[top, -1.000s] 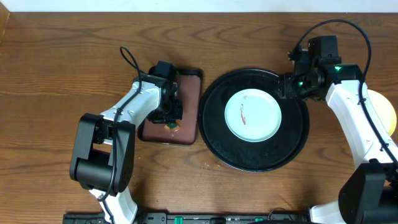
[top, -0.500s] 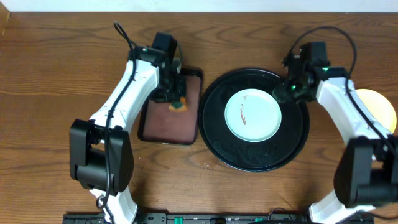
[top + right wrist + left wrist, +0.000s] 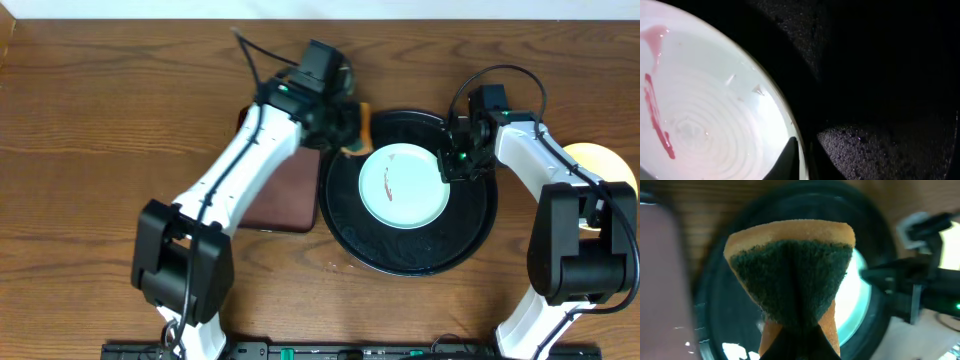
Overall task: Clean dirty plates on tray and stack at the side
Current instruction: 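Scrub the pale green plate with the sponge while right gripper holds rim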
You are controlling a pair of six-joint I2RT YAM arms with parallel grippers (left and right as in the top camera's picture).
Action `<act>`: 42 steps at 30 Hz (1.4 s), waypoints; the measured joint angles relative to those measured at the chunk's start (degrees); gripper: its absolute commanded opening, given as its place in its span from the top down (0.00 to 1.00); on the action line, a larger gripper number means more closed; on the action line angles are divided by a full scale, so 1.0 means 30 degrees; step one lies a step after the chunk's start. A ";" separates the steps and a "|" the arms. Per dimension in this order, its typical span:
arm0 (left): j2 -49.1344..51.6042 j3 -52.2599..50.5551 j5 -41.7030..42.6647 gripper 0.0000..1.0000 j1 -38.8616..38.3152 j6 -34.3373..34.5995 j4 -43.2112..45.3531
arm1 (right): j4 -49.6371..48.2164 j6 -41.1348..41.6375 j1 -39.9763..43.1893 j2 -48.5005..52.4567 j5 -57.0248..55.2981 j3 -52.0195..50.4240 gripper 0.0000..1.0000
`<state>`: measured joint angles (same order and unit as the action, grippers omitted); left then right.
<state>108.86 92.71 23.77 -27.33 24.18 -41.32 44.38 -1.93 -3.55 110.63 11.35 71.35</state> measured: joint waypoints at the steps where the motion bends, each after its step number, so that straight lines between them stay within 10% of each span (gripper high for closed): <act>1: 0.0029 0.0000 0.0015 0.93 -0.0291 0.0226 0.0313 | -0.0080 0.0036 0.0000 0.0000 -0.0117 -0.0095 0.94; 27: 0.6441 0.0284 0.1734 0.92 -0.4175 0.4962 0.3249 | -0.1013 0.0780 0.0029 -0.0291 0.0102 -0.1188 0.99; 42: 0.6105 0.1494 -0.6433 0.92 -0.4153 0.4211 -0.1953 | -0.0998 0.0780 0.0029 -0.0291 0.0131 -0.1188 0.99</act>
<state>127.17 97.19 4.47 -39.79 36.82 -47.18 41.39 0.40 -3.46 109.75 11.75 67.79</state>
